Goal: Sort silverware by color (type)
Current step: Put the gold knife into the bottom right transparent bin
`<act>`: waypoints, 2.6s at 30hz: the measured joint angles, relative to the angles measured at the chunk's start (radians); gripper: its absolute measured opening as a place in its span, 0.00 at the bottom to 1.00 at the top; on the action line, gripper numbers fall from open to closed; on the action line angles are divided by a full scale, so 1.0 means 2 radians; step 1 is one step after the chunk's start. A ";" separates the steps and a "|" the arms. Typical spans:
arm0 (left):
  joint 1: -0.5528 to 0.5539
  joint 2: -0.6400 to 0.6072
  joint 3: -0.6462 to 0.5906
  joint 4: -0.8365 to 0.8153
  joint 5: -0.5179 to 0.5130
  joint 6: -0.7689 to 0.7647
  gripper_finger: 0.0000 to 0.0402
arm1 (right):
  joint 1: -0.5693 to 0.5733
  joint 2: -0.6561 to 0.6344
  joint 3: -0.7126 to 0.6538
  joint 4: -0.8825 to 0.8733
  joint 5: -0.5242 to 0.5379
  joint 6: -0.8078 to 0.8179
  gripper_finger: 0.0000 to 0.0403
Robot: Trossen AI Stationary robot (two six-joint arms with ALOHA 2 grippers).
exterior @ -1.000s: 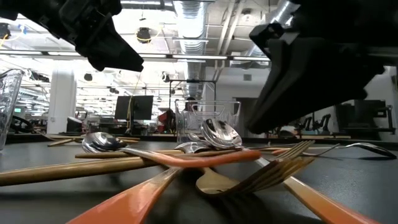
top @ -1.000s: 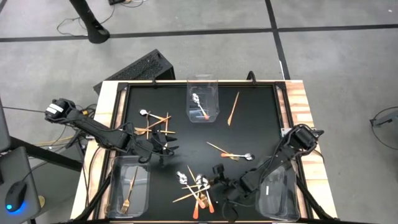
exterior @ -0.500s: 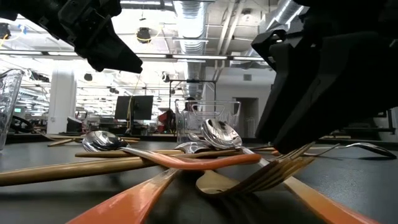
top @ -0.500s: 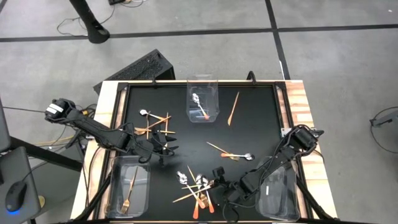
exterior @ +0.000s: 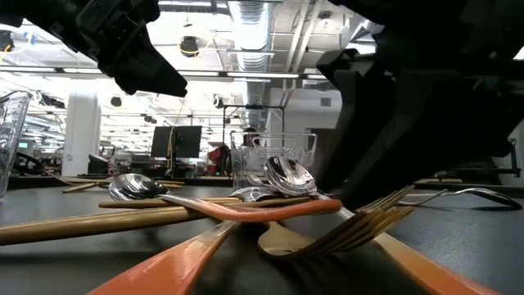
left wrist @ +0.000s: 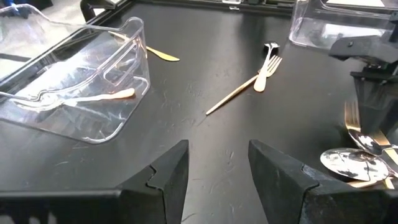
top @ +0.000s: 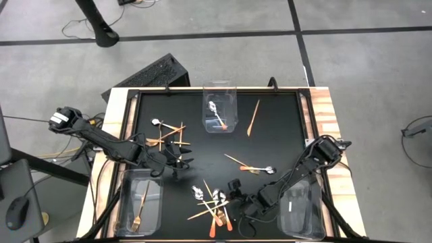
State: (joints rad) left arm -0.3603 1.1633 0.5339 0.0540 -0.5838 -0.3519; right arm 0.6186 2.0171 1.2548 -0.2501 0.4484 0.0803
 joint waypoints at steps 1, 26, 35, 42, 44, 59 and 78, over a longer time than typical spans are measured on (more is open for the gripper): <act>0.000 0.000 0.000 0.000 -0.001 0.000 0.38 | 0.000 0.000 0.000 -0.001 0.000 0.000 0.33; 0.000 0.000 0.000 -0.002 -0.002 0.006 0.38 | -0.010 -0.006 0.012 -0.055 -0.003 0.022 0.01; 0.000 0.000 0.000 0.000 -0.012 0.010 0.38 | -0.016 -0.028 0.128 -0.377 -0.066 0.072 0.01; 0.000 0.000 0.000 0.001 -0.015 0.010 0.38 | -0.024 -0.035 0.200 -0.584 -0.111 0.087 0.01; 0.000 0.000 0.000 -0.001 -0.015 0.010 0.38 | -0.025 -0.035 0.219 -0.651 -0.110 0.091 0.01; 0.000 0.000 0.000 -0.020 -0.016 0.009 0.38 | -0.013 -0.153 0.218 -0.661 -0.106 -0.044 0.02; 0.006 0.000 0.000 -0.018 -0.035 -0.001 0.38 | 0.033 -0.321 0.143 -0.660 -0.327 0.140 0.03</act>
State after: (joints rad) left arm -0.3478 1.1637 0.5335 0.0177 -0.6535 -0.3534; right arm 0.6841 1.3754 1.5407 -1.5707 -0.2055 0.3602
